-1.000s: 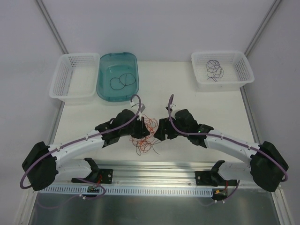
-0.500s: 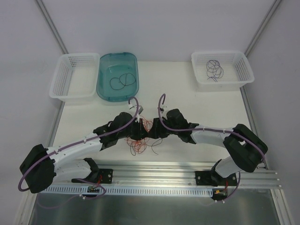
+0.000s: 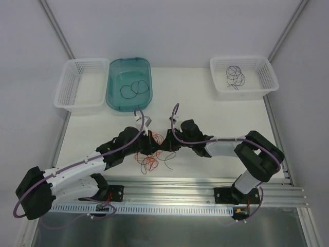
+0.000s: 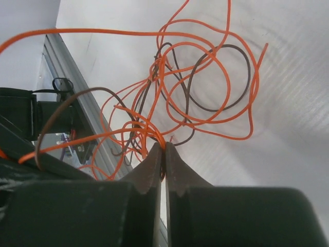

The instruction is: Untangle the cables

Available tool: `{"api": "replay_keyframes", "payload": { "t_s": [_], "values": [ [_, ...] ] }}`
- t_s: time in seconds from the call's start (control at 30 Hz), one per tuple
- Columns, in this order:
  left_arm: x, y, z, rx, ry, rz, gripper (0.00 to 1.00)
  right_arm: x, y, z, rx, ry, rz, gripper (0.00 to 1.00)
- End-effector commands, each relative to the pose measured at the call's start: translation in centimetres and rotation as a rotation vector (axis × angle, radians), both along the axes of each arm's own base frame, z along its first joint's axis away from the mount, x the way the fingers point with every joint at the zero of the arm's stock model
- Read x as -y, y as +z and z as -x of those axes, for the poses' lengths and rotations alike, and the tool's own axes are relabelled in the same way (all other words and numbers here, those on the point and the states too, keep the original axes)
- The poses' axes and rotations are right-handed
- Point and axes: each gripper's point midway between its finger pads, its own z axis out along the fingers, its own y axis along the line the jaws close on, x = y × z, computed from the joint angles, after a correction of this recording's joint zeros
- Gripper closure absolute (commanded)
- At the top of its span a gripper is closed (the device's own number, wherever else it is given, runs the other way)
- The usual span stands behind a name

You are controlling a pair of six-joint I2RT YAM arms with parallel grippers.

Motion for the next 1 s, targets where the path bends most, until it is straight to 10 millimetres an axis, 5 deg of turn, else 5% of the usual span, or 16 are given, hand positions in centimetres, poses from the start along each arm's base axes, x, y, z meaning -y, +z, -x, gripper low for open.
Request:
{"api": "replay_keyframes", "payload": {
  "t_s": [0.0,0.07,0.1,0.27,0.47,0.7,0.87,0.97],
  "values": [
    [-1.3,0.8,-1.0,0.064,0.08,-0.005,1.0,1.6,0.9,-1.4,0.084,-0.052,0.058,0.99],
    [-3.8,-0.4,-1.4,0.057,0.17,-0.098,1.0,3.6,1.6,-2.5,0.133,-0.104,0.115,0.99],
    [-4.9,-0.9,-1.6,0.049,0.209,-0.132,1.0,5.5,0.6,-2.8,0.119,-0.155,0.2,0.99],
    [-11.9,-3.3,-2.0,0.014,0.458,-0.297,1.0,13.7,2.2,-5.5,0.154,-0.379,0.343,0.99],
    [-16.3,-5.3,-2.4,-0.06,0.627,-0.276,1.0,21.1,7.4,-5.6,0.238,-0.572,0.412,0.99],
    [-16.7,-5.8,-2.4,-0.073,0.648,-0.289,1.0,24.2,17.1,-4.0,0.453,-0.625,0.356,0.99],
    [-16.2,-6.3,-2.2,-0.106,0.624,-0.299,0.97,24.0,18.5,-3.0,0.468,-0.588,0.331,0.99],
    [-15.8,-6.1,-2.2,-0.107,0.59,-0.299,0.84,23.1,17.6,-2.6,0.442,-0.544,0.313,0.99]
  ]
}}
